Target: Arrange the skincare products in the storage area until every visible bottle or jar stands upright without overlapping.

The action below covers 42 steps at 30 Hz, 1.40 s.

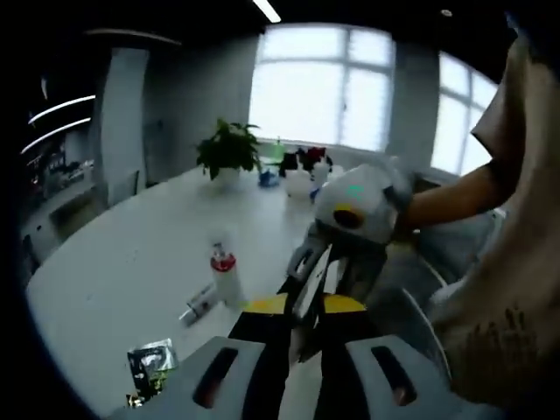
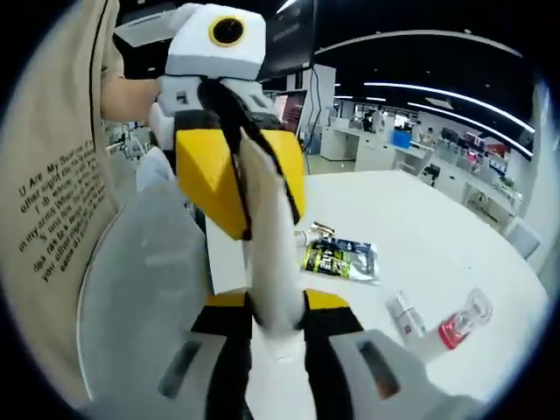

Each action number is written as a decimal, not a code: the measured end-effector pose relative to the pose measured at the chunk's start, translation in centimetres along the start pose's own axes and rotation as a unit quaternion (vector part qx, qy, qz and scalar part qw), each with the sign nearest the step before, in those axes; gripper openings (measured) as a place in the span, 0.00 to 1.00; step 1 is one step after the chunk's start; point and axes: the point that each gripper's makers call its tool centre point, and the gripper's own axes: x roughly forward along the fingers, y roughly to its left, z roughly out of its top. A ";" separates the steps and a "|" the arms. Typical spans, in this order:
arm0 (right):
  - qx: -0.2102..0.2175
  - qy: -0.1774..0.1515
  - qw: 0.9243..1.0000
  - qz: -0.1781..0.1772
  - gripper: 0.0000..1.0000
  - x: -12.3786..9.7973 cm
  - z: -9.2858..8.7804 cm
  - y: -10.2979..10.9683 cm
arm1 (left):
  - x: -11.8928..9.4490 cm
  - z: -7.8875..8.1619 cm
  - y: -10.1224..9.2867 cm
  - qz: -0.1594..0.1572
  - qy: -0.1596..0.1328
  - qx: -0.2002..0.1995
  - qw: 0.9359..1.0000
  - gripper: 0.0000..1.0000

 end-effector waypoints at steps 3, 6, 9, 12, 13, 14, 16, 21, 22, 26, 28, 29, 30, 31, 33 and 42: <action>0.005 0.013 1.000 0.004 0.21 0.8 -1.3 0.0 | 0.8 -1.4 0.4 -0.003 0.017 -0.007 1.000 0.07; 0.024 0.016 1.000 0.013 0.21 1.7 -2.5 0.1 | 1.5 -2.5 0.9 -0.006 0.033 -0.015 0.999 0.07; 0.034 0.021 0.999 0.018 0.21 2.6 -3.7 0.0 | 2.3 -3.7 1.3 -0.011 0.055 -0.015 0.998 0.07; 0.032 0.037 0.999 0.023 0.21 3.1 -4.6 0.0 | 2.8 -4.6 1.5 -0.016 0.069 -0.011 0.997 0.07; 0.029 0.042 0.998 0.024 0.21 3.1 -4.8 0.0 | 3.0 -4.9 1.6 -0.018 0.074 -0.010 0.997 0.06; 0.026 0.045 0.998 0.025 0.21 3.2 -5.0 0.0 | 3.1 -5.1 1.6 -0.020 0.076 -0.010 0.997 0.06; 0.032 0.041 0.998 0.024 0.21 3.0 -5.0 -0.3 | 3.1 -5.1 1.9 -0.021 0.071 -0.010 0.997 0.06; 0.047 0.034 0.998 0.021 0.21 3.1 -5.1 -0.8 | 3.3 -5.0 2.5 -0.025 0.067 -0.024 0.997 0.07; 0.049 0.032 0.998 0.020 0.22 3.1 -5.0 -0.9 | 3.3 -5.0 2.6 -0.027 0.066 -0.020 0.997 0.07; 0.057 0.027 0.998 0.018 0.23 3.1 -5.0 -0.8 | 3.4 -5.0 2.5 -0.037 0.066 -0.020 0.997 0.07; 0.066 0.020 0.998 0.014 0.24 3.1 -5.1 -0.9 | 3.4 -5.1 2.4 -0.040 0.065 -0.016 0.997 0.07; 0.070 0.015 0.997 0.012 0.25 3.1 -5.1 -0.9 | 3.4 -5.1 2.4 -0.041 0.066 -0.014 0.997 0.07; 0.076 0.012 0.997 0.010 0.25 3.1 -5.1 -0.9 | 3.5 -5.2 2.4 -0.043 0.068 -0.012 0.997 0.06; 0.080 0.009 0.997 0.008 0.25 3.1 -5.1 -0.9 | 3.6 -5.3 2.3 -0.044 0.070 -0.009 0.997 0.06; 0.085 0.005 0.996 0.004 0.27 3.1 -5.0 -0.8 | 3.8 -5.6 2.2 -0.048 0.076 0.000 0.996 0.06; 0.121 0.011 0.992 -0.024 0.41 2.6 -6.6 -0.1 | 4.9 -6.6 2.4 -0.055 0.089 0.016 0.994 0.08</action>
